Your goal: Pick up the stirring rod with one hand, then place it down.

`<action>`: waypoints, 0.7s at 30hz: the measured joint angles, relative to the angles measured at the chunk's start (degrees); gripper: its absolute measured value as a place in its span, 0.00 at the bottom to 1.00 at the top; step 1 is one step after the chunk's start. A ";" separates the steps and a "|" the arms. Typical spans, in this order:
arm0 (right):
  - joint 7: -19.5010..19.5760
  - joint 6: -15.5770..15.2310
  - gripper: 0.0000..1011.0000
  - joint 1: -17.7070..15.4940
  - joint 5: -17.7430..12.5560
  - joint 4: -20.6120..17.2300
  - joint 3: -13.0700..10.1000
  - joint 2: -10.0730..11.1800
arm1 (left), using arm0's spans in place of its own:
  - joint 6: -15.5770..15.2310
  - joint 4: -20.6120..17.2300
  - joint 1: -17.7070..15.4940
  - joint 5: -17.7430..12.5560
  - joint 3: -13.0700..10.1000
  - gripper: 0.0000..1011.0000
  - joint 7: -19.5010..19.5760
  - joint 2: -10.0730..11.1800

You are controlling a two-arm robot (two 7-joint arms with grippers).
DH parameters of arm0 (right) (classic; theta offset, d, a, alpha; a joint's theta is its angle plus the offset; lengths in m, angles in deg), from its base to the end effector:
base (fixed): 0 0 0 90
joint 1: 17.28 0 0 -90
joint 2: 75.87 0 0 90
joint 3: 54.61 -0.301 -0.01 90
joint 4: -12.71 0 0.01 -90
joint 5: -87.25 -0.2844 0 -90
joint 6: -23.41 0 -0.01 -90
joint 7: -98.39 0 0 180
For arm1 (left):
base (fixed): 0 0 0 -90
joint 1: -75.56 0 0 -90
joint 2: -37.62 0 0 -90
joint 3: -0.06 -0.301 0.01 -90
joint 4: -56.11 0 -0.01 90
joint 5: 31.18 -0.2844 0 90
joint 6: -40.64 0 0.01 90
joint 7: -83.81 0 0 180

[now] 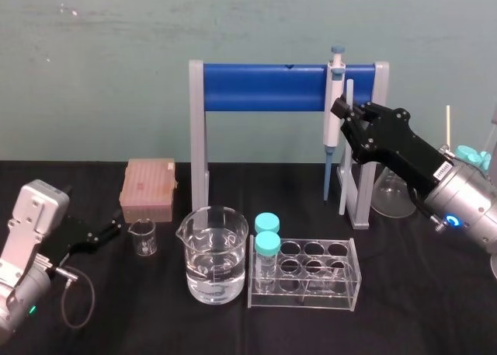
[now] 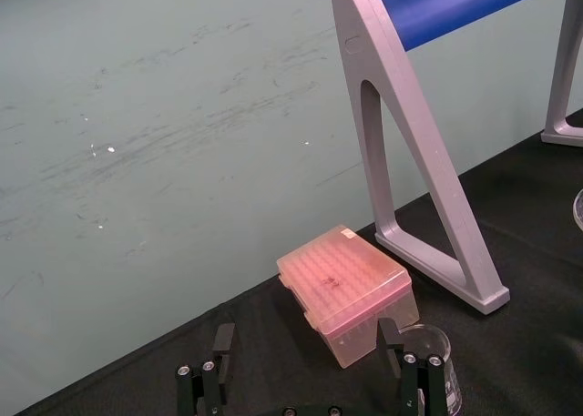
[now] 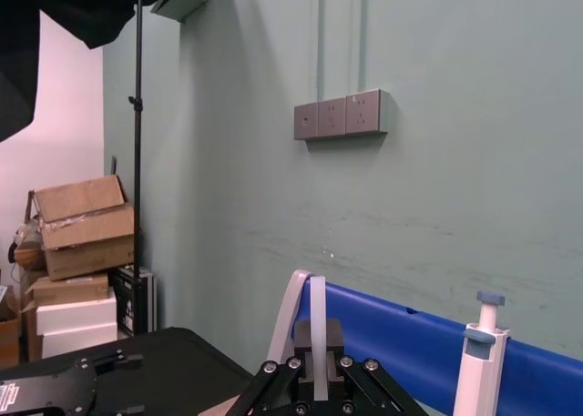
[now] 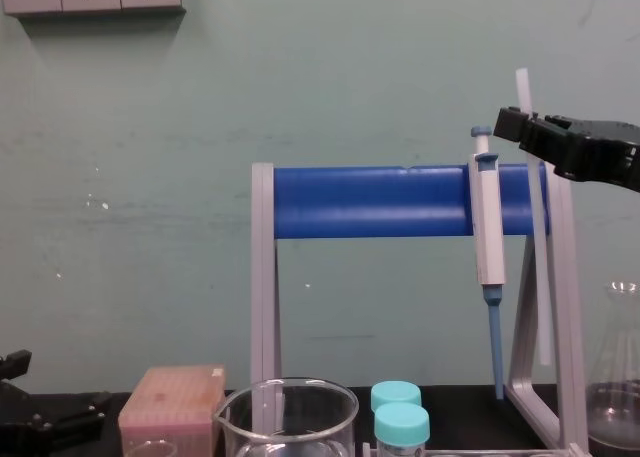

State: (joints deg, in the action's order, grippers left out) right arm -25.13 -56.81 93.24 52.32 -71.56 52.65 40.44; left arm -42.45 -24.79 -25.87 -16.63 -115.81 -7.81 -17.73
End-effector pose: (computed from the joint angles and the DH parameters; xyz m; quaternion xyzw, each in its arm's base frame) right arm 0.3906 -0.0708 -0.2202 0.1175 -0.0989 -0.3681 0.9170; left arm 0.3368 0.0954 -0.3065 0.1415 -0.1325 0.5799 0.7913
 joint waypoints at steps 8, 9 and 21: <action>0.01 -0.11 0.07 0.13 0.10 0.31 0.08 -0.08 | 0.00 0.00 0.00 0.00 0.00 0.99 0.00 0.00; 0.00 -0.11 0.07 0.15 0.10 0.34 0.10 -0.10 | 0.00 0.00 0.00 0.00 0.00 0.99 0.00 0.00; -0.14 -0.20 0.07 0.32 0.21 0.75 0.36 -0.26 | 0.00 0.00 0.00 0.00 0.00 0.99 0.01 0.00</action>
State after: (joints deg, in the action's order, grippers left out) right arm -25.26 -57.01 93.57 52.53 -70.81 53.02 40.18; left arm -42.45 -24.79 -25.87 -16.63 -115.81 -7.80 -17.74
